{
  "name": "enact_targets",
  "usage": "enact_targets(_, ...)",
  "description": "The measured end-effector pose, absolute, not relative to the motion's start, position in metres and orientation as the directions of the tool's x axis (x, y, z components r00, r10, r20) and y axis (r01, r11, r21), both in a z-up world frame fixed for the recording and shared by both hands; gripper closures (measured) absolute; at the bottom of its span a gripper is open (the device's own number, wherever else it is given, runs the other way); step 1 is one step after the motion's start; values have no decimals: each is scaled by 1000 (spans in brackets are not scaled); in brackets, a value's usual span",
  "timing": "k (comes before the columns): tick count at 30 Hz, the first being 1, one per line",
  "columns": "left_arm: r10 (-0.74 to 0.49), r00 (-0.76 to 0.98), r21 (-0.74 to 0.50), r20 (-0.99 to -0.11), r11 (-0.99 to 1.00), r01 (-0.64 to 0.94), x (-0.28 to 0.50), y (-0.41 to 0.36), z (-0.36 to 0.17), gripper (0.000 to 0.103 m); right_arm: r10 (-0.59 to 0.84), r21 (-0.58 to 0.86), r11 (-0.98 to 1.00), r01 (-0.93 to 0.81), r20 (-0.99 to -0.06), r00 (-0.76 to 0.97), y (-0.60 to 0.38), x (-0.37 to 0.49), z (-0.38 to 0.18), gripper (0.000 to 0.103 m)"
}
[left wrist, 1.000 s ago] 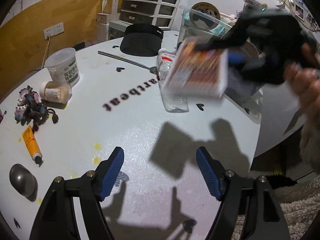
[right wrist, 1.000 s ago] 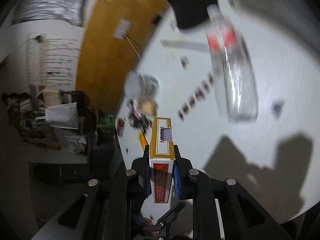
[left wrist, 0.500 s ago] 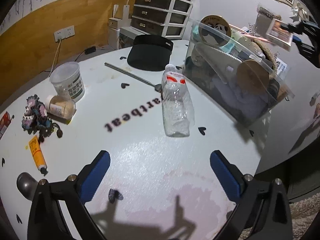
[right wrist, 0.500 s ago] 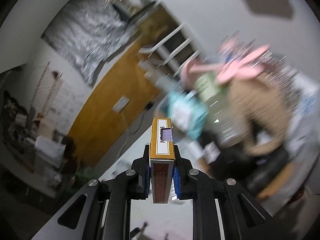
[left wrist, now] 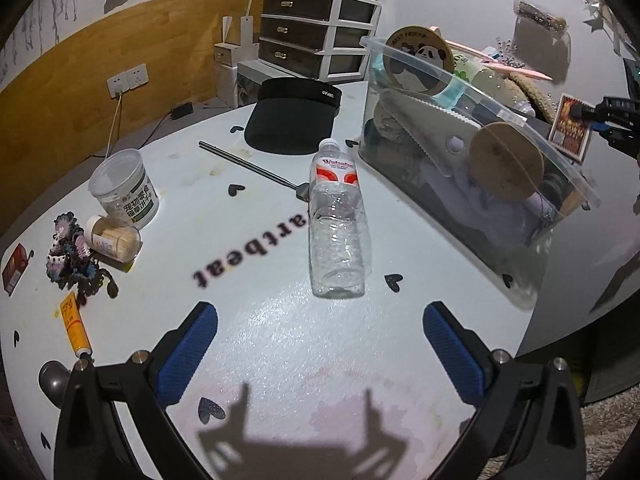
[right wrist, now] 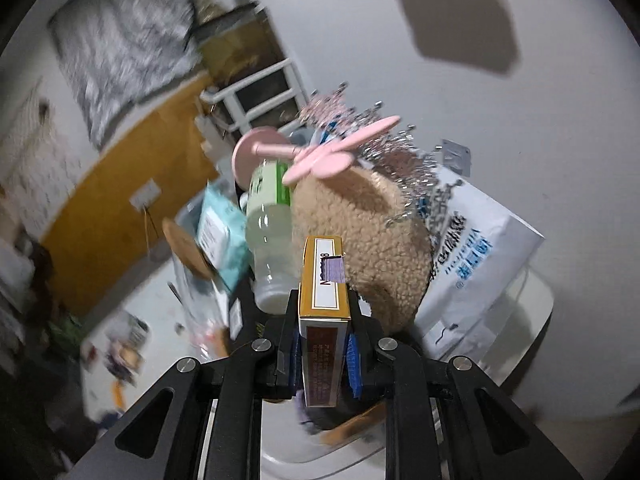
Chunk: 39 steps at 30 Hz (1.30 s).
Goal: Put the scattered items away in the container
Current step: 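Carry the card box in the right gripper over the clear container, then lower the card box into the container and open the right gripper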
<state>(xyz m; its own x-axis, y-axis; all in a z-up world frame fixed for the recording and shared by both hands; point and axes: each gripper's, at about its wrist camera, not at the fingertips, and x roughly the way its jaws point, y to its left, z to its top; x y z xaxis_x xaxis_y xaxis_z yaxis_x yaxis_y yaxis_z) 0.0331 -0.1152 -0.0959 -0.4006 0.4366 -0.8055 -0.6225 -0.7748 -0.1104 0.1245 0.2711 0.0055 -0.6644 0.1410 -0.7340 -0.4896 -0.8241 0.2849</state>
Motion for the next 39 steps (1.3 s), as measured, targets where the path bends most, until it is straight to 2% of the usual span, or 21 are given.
enact_targets(5, 424, -413, -108, -806, -792, -601, 32, -112, -96, 0, 124, 156, -907, -392, -790, -601, 259, 107, -10, 83)
enact_targets(10, 414, -415, -118, -810, -809, -576, 31, -111, -99, 0, 113, 111, -936, -334, -805, -583, 261, 95, -14, 84)
enact_targets(18, 407, -423, -112, -810, -815, -569, 31, -105, -98, 0, 69, 179, -924, -339, -793, -606, 291, 83, -19, 84)
enact_targets(23, 402, -421, -115, -813, -820, -561, 29, -104, -100, 0, 159, 56, -943, -327, -790, -592, 285, 70, -8, 83)
enact_targets(27, 402, -418, -118, -814, -820, -560, 27, -104, -100, 0, 194, 37, -934, -356, -783, -591, 291, 67, 4, 83)
enact_targets(29, 406, -416, -122, -813, -819, -560, 27, -103, -101, 0, 240, -29, -939, -343, -770, -591, 283, 66, 13, 84)
enact_targets(35, 416, -417, -132, -808, -817, -561, 26, -99, -100, 0, 366, -241, -929, -279, -696, -618, 247, 56, 30, 84)
enact_targets(39, 414, -416, -127, -810, -816, -564, 28, -99, -100, 0, 419, -310, -908, -283, -652, -632, 240, 49, 26, 84)
